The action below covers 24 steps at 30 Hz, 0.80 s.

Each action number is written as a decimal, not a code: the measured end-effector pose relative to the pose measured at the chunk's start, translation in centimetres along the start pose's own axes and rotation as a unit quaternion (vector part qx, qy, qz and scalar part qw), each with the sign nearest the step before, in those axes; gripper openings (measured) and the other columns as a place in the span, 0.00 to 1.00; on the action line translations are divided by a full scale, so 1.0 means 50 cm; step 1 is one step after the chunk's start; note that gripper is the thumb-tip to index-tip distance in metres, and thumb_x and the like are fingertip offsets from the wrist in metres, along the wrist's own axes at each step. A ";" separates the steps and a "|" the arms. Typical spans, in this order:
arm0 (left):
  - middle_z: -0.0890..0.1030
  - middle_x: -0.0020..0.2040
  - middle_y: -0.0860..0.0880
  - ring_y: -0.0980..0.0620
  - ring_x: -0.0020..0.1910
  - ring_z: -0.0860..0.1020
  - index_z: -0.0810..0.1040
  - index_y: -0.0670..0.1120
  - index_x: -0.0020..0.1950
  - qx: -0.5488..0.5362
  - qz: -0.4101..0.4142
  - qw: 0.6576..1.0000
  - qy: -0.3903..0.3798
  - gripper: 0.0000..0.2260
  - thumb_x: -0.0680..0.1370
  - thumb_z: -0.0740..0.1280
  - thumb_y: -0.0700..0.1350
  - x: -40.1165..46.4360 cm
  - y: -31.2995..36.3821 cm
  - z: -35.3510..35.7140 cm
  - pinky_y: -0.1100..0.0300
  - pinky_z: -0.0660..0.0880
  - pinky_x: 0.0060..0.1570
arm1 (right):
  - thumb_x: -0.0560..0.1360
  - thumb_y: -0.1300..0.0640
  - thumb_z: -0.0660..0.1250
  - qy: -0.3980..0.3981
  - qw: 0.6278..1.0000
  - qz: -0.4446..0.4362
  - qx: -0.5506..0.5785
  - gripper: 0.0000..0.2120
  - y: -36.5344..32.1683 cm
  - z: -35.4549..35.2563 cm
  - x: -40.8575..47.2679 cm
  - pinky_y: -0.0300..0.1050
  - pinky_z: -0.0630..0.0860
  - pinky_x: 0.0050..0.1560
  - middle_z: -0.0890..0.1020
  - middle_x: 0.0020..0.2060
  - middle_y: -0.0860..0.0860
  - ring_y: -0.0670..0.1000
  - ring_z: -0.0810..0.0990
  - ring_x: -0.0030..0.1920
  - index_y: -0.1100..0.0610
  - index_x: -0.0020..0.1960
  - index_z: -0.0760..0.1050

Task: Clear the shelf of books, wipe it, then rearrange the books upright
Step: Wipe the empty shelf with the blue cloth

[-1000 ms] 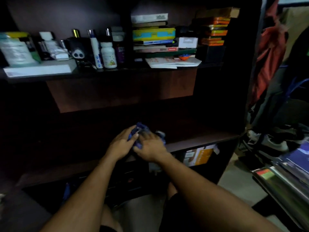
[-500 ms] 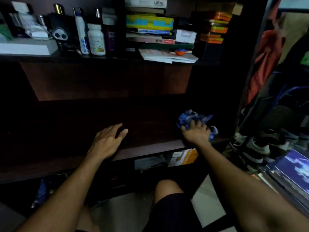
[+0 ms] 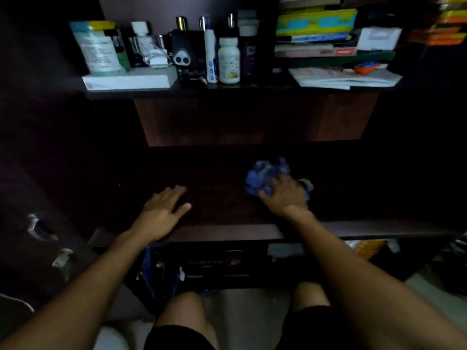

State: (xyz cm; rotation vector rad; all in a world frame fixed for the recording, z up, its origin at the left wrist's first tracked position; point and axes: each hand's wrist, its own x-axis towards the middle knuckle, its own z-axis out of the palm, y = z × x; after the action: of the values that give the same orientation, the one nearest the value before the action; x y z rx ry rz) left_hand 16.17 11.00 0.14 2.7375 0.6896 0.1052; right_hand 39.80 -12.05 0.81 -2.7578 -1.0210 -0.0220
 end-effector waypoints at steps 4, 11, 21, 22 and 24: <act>0.49 0.83 0.53 0.53 0.81 0.47 0.51 0.56 0.83 0.074 -0.034 0.997 -0.003 0.31 0.81 0.46 0.67 0.015 -0.016 0.014 0.53 0.45 0.79 | 0.80 0.34 0.53 -0.012 0.989 0.145 0.011 0.35 0.139 -0.017 0.010 0.59 0.53 0.76 0.58 0.80 0.58 0.62 0.55 0.79 0.52 0.80 0.57; 0.48 0.83 0.54 0.53 0.81 0.48 0.46 0.56 0.83 -0.058 -0.070 0.996 0.018 0.36 0.79 0.43 0.71 0.000 0.002 0.002 0.54 0.45 0.79 | 0.81 0.37 0.53 -0.025 1.000 0.015 0.009 0.34 -0.164 0.044 0.069 0.61 0.55 0.75 0.56 0.80 0.58 0.63 0.55 0.78 0.55 0.80 0.56; 0.44 0.83 0.54 0.44 0.81 0.49 0.43 0.65 0.80 -0.104 -0.086 0.989 0.052 0.32 0.78 0.46 0.72 -0.011 0.004 -0.014 0.46 0.50 0.78 | 0.79 0.34 0.51 -0.037 0.985 -0.170 0.013 0.35 -0.295 0.079 0.084 0.56 0.62 0.75 0.60 0.79 0.57 0.59 0.61 0.77 0.51 0.80 0.57; 0.44 0.83 0.54 0.44 0.81 0.49 0.43 0.66 0.80 -0.105 -0.090 0.989 0.049 0.32 0.78 0.46 0.72 -0.011 0.005 -0.015 0.46 0.49 0.78 | 0.78 0.32 0.53 -0.015 0.991 -0.132 0.024 0.36 -0.231 0.068 0.099 0.56 0.64 0.73 0.62 0.78 0.58 0.60 0.64 0.76 0.52 0.79 0.60; 0.46 0.83 0.54 0.44 0.81 0.49 0.43 0.66 0.80 -0.093 -0.093 0.990 0.043 0.32 0.78 0.45 0.72 -0.009 0.002 -0.013 0.47 0.47 0.79 | 0.79 0.34 0.57 0.020 0.998 -0.046 0.026 0.33 -0.069 0.040 0.117 0.55 0.66 0.71 0.67 0.76 0.59 0.61 0.67 0.74 0.55 0.76 0.65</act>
State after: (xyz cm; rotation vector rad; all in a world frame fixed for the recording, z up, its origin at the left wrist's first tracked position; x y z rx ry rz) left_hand 15.73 10.87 0.80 2.4899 0.9082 0.2341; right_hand 41.92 -5.32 -0.05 -2.6514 -1.1219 -0.0638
